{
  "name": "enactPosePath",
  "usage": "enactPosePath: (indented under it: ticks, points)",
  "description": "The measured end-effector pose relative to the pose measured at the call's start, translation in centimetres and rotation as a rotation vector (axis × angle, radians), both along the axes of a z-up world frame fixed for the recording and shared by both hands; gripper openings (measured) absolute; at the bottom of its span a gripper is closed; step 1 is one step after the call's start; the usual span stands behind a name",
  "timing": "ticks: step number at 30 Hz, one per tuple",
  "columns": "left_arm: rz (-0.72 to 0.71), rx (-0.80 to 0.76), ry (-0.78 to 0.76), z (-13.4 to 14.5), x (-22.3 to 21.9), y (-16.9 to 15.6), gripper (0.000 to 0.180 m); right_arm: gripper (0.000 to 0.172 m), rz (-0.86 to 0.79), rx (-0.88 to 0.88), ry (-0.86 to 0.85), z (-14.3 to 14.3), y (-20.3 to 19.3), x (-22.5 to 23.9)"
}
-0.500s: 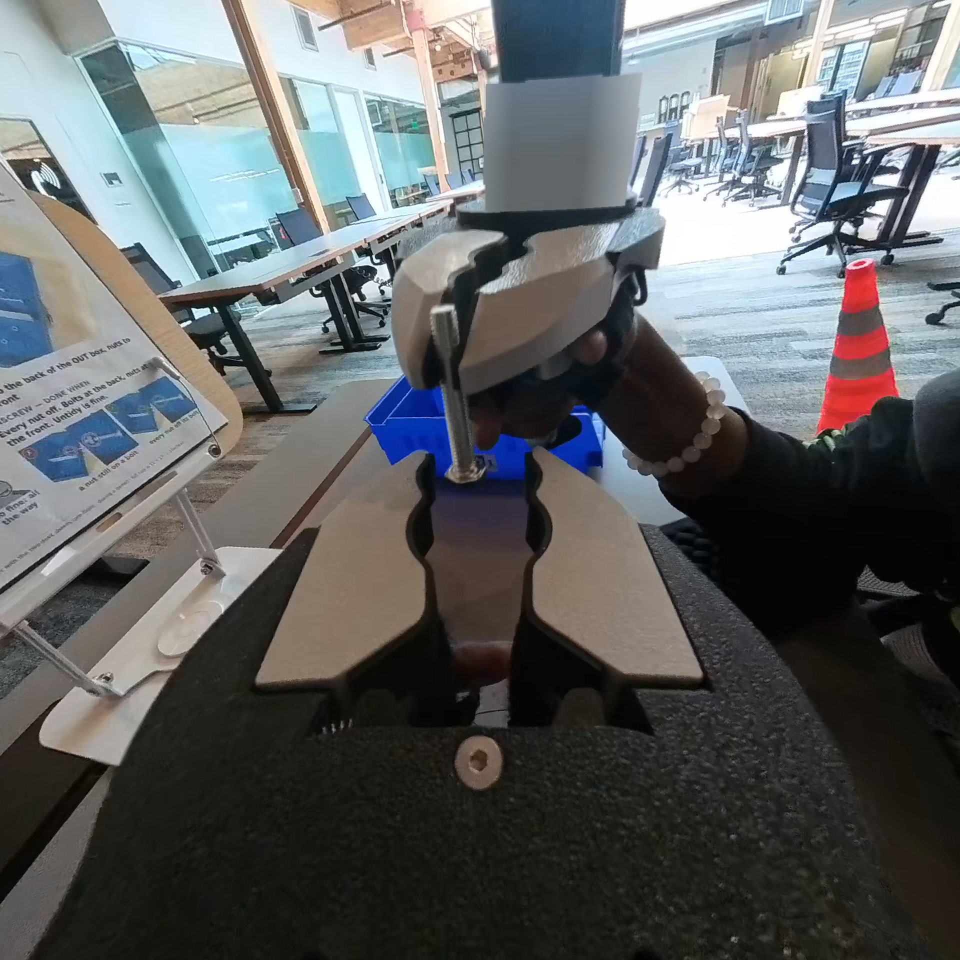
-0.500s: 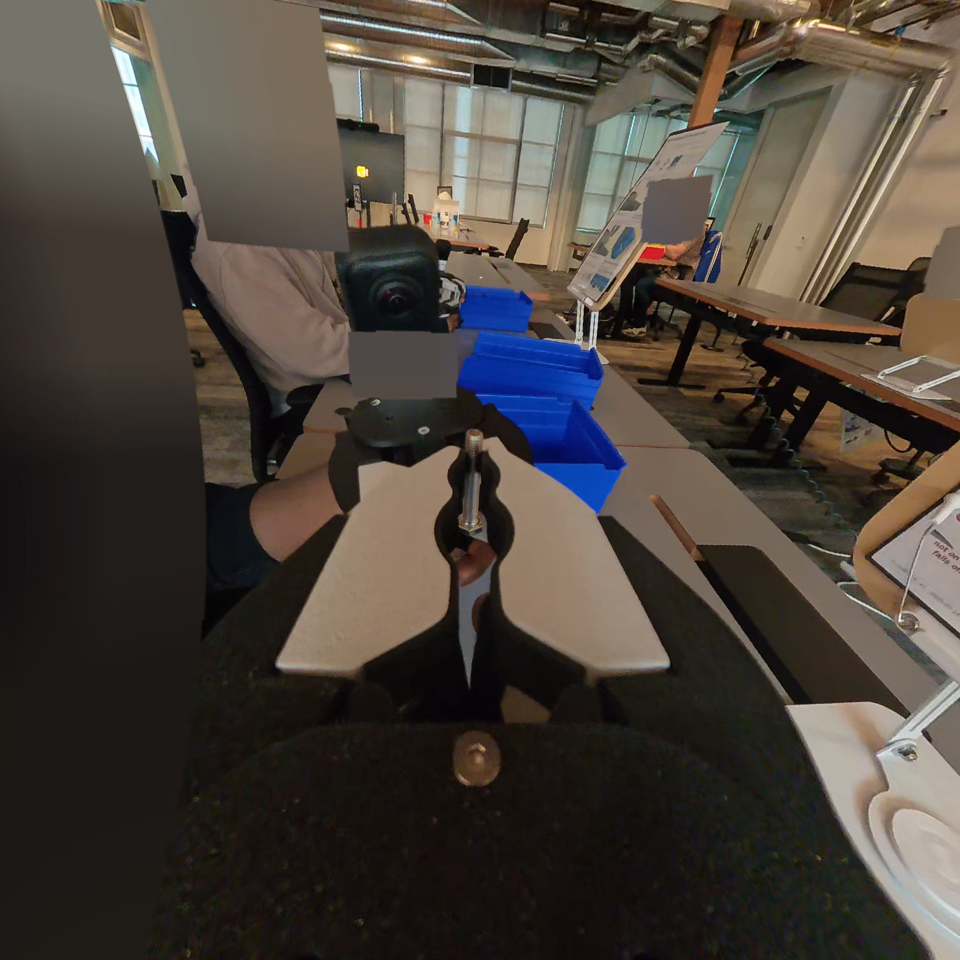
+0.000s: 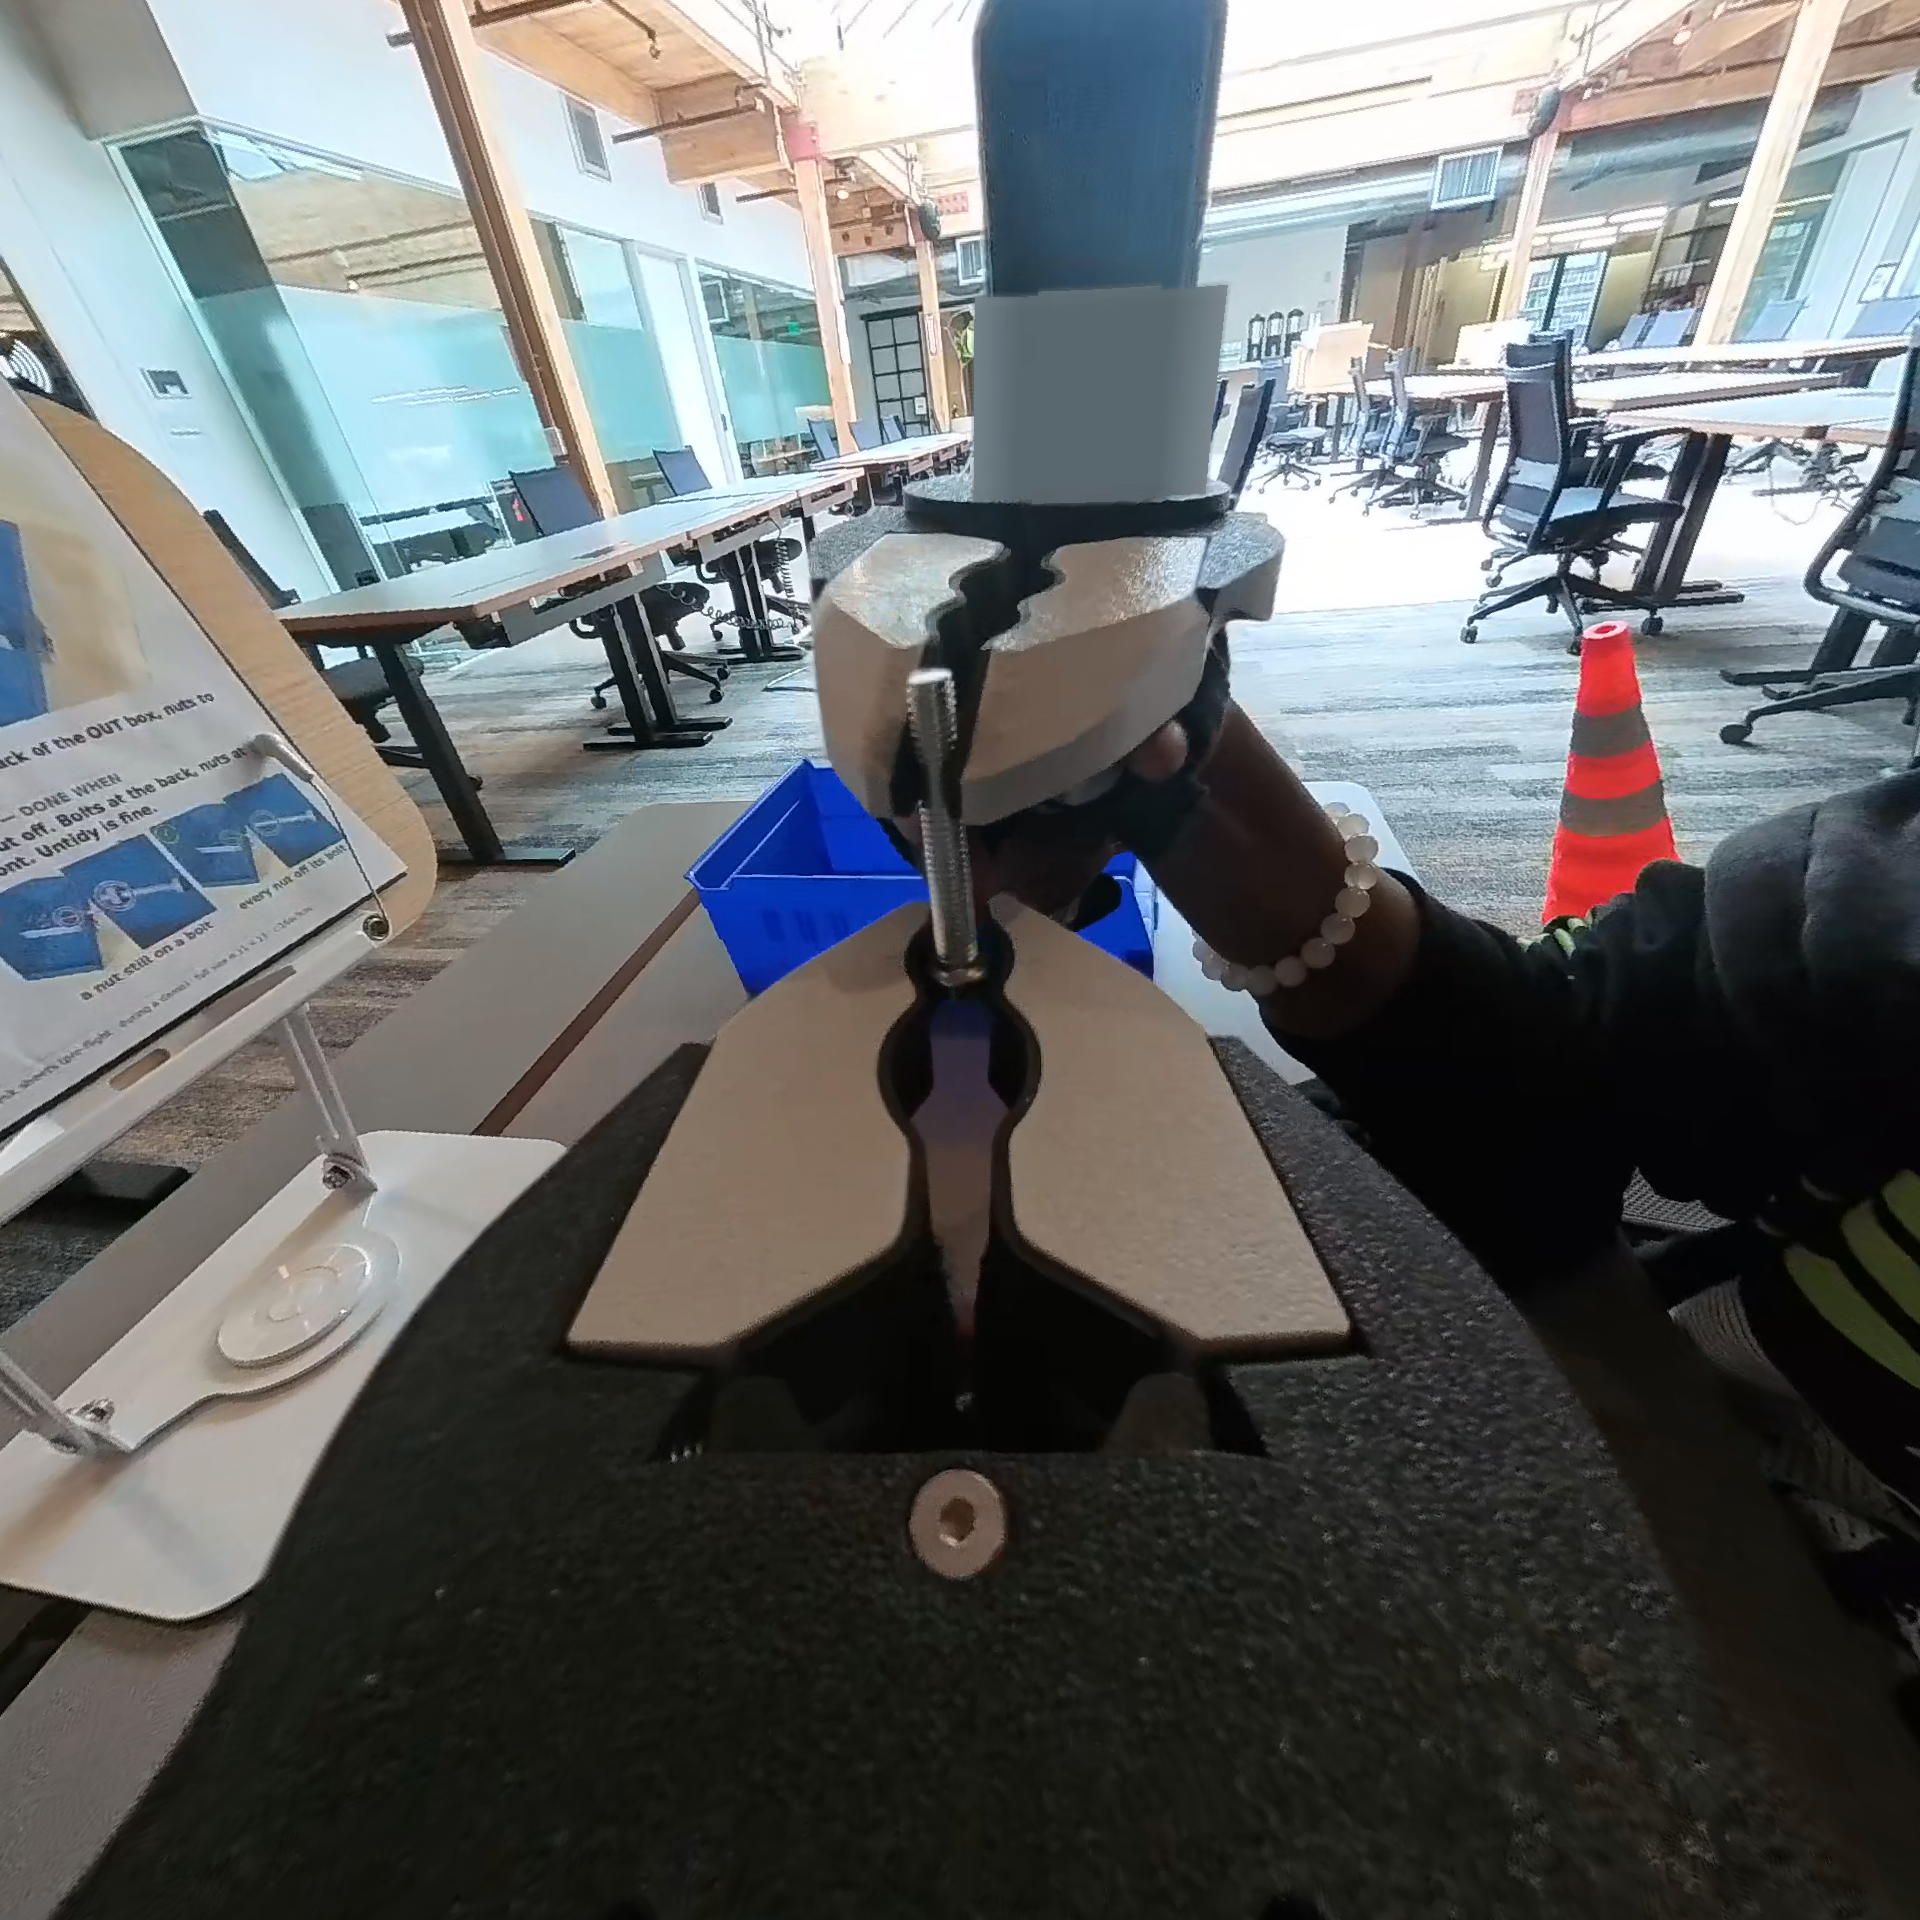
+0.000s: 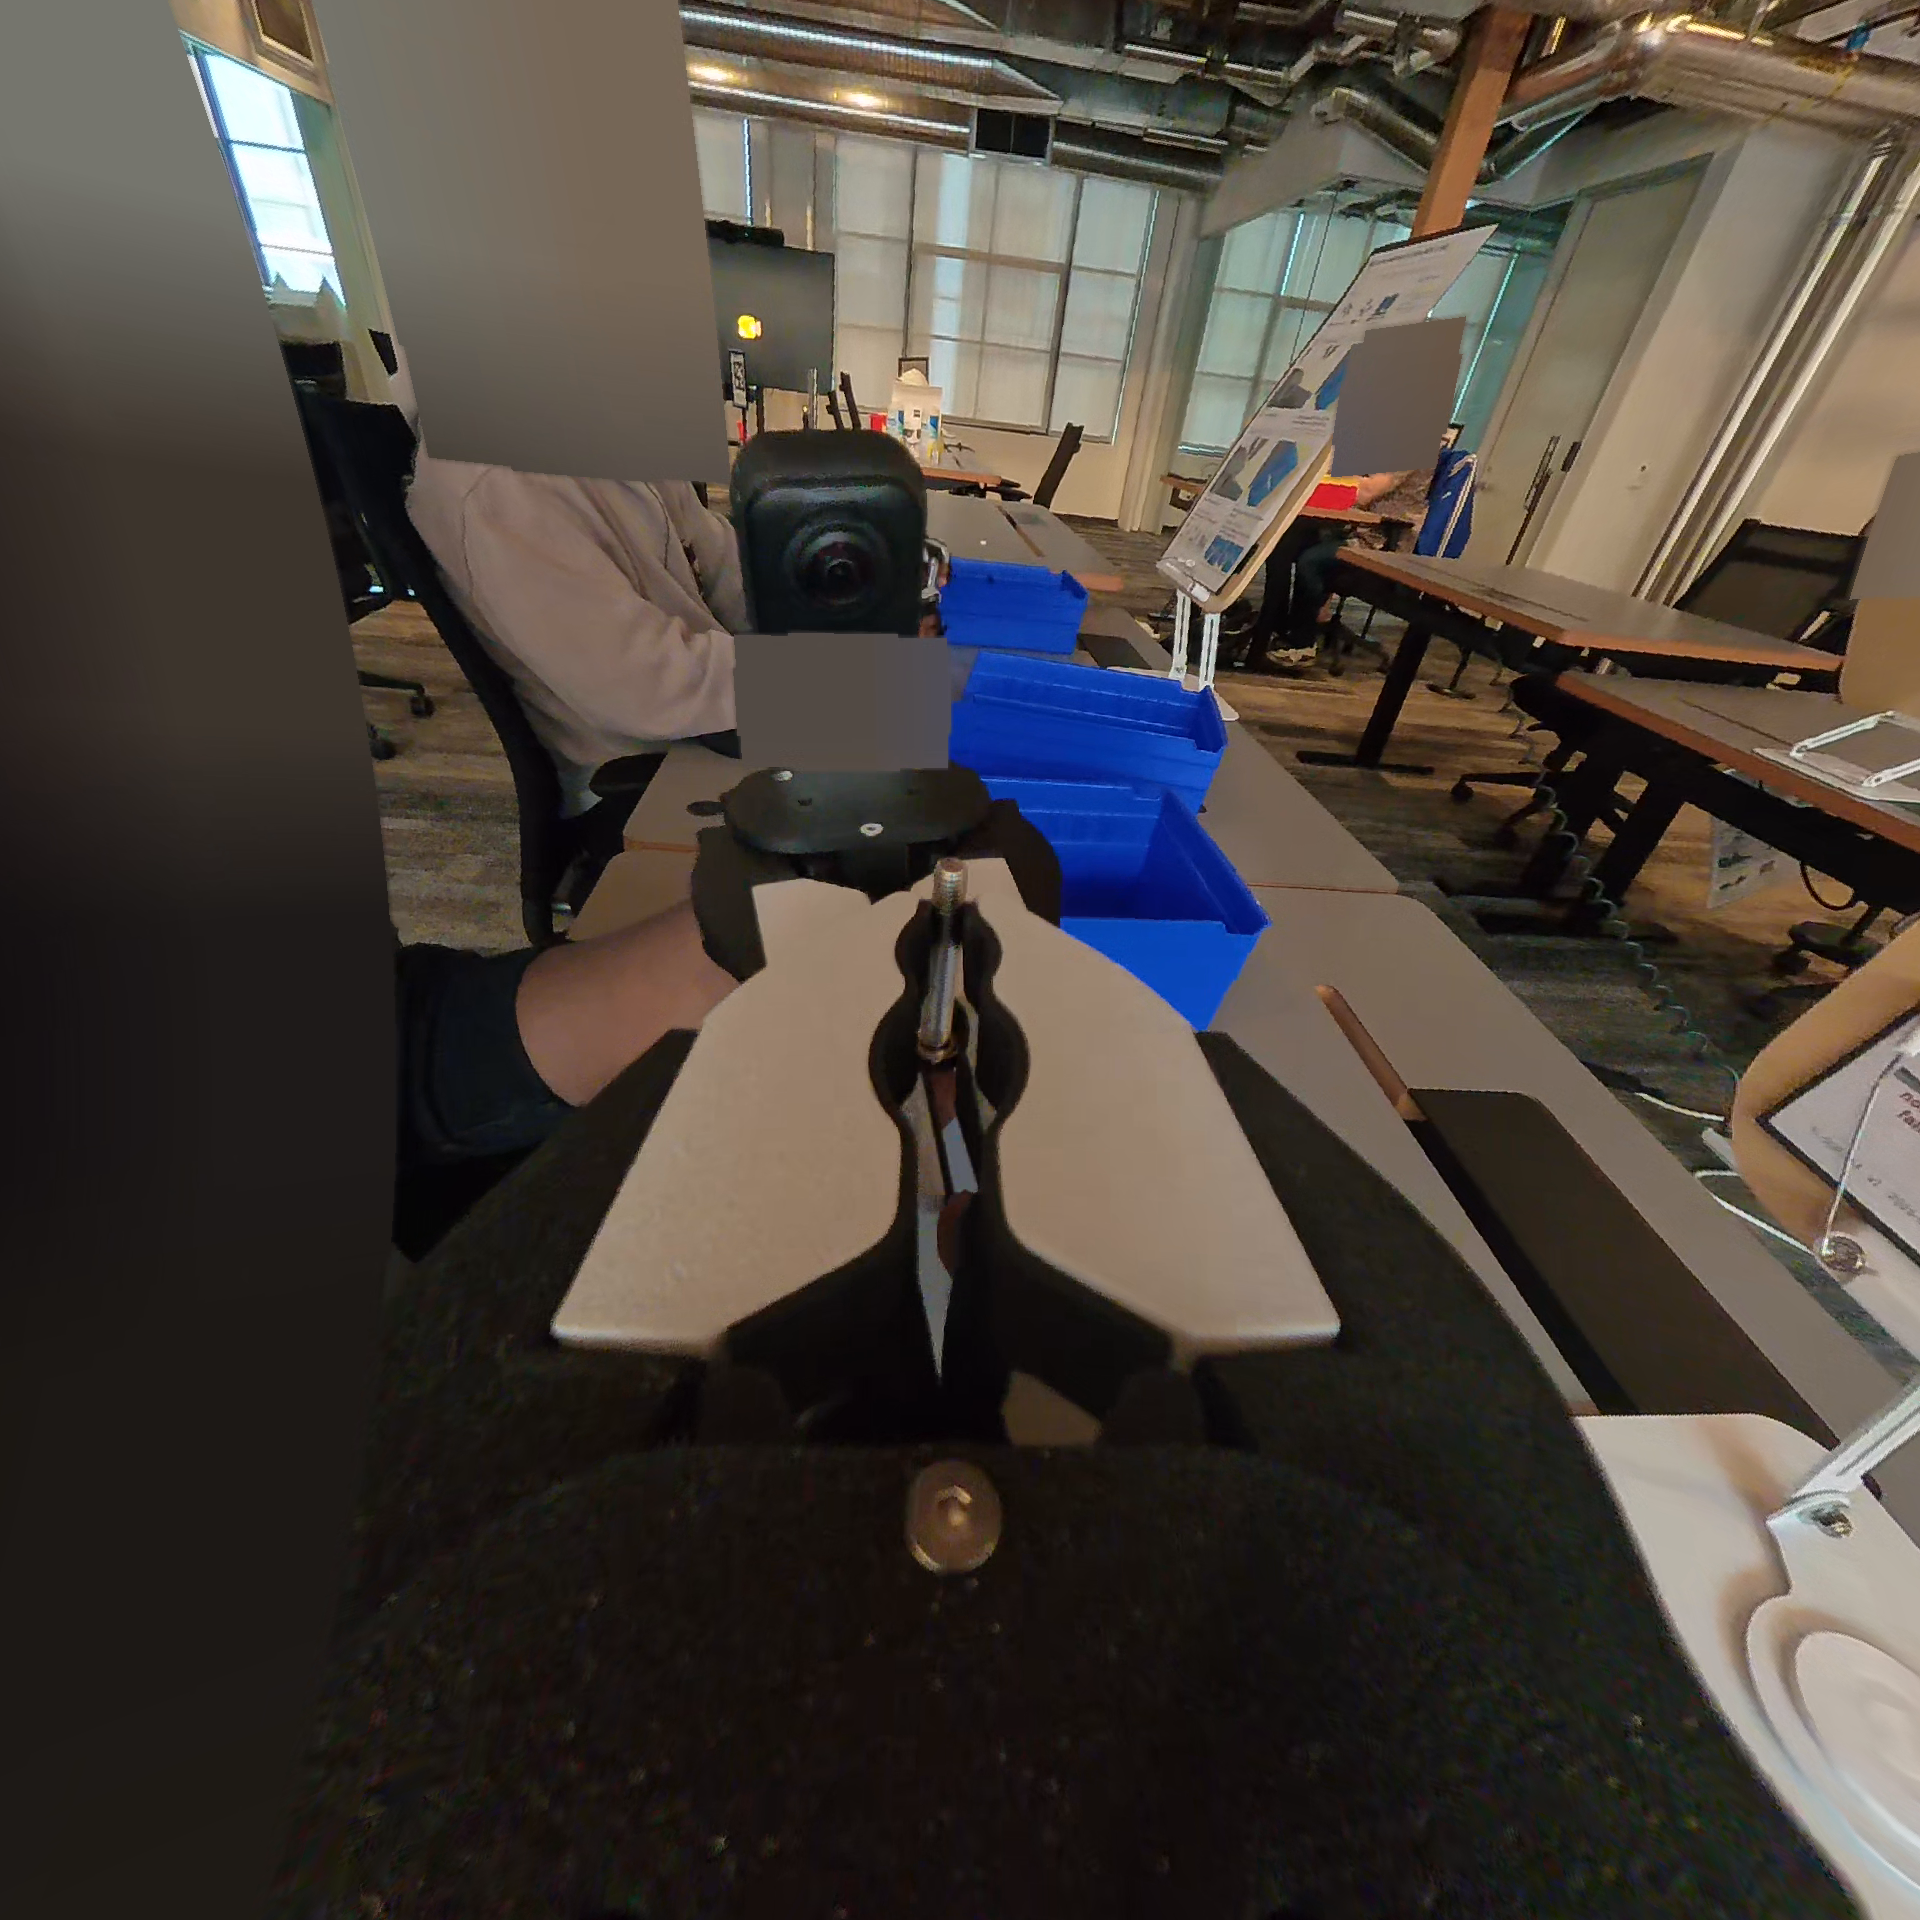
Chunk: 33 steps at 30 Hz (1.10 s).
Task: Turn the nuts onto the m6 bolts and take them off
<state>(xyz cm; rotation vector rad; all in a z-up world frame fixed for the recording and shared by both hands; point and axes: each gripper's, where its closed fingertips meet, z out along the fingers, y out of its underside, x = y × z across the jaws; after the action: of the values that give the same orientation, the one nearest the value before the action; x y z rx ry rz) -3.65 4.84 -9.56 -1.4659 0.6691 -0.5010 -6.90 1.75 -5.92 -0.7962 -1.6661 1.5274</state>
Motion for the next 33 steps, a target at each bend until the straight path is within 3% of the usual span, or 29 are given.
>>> enactPosePath:
  ticks: [9,12,15,17,20,25,29,33]
  points:
    - [-0.012,0.019,0.018,-0.2,0.0,-0.3,0.004,0.005,0.012,0.027,0.0,-0.2,-0.4,0.2]
    - [0.003,0.039,0.012,-0.5,-0.1,-0.6,0.004,0.016,0.019,0.024,0.024,0.2,-0.4,0.5]
    - [0.035,0.049,-0.003,-2.0,-0.7,-1.4,0.004,0.032,0.034,0.06,0.0,-0.2,-0.3,1.0]
    - [0.067,0.027,0.004,-4.2,-1.3,-2.0,0.004,0.033,-0.021,0.158,-0.041,-1.1,0.3,1.2]
    - [0.082,0.007,0.031,-8.0,-1.9,-3.5,0.004,0.031,-0.003,0.406,-0.217,-4.9,-0.1,2.4]
    - [0.032,0.03,-0.026,-10.6,-2.2,-6.0,0.004,0.034,0.101,0.692,-0.708,-15.6,-0.4,5.7]
    - [-0.031,0.039,-0.014,-11.5,-1.4,-7.4,0.004,0.035,0.131,0.738,-0.923,-23.1,0.1,6.3]
    - [-0.064,0.044,0.001,-11.9,-1.1,-7.8,0.003,0.033,0.12,0.715,-0.981,-26.2,0.7,4.6]
